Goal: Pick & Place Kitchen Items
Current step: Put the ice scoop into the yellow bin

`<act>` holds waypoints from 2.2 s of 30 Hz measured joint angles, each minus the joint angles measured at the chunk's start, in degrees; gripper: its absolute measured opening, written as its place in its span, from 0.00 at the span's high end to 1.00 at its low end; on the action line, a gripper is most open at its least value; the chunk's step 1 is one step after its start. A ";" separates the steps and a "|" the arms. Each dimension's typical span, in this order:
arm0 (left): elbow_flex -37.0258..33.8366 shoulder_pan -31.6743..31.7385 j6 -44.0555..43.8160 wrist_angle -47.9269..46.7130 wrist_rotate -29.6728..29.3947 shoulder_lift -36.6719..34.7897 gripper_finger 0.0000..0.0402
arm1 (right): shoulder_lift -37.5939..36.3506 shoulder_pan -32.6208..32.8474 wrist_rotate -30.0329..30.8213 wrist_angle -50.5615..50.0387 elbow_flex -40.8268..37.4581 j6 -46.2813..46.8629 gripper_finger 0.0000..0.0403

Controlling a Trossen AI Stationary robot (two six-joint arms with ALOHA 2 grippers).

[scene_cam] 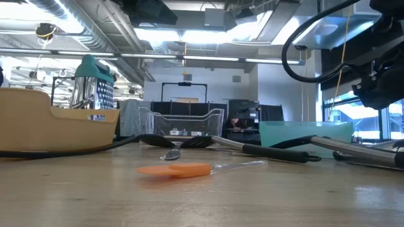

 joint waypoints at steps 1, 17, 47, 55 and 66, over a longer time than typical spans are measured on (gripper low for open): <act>0.00 0.00 0.00 0.00 -0.02 0.00 0.90 | 0.20 0.18 0.32 -0.66 0.64 -0.46 0.84; -0.04 0.00 0.02 -1.12 -0.02 0.00 0.91 | 0.69 0.99 3.86 -26.53 19.97 -7.33 0.84; -2.49 -29.19 -14.10 -7.96 -13.39 -7.73 0.92 | 0.47 -22.80 13.01 -15.93 29.57 -65.36 0.84; -2.49 -33.10 -21.50 -9.16 -24.86 -4.26 0.92 | 0.47 -29.08 12.96 -6.77 31.68 -76.74 0.84; -2.49 -31.63 -26.19 -9.14 -35.09 2.10 0.92 | 0.42 -29.85 12.78 10.19 40.47 -90.46 0.84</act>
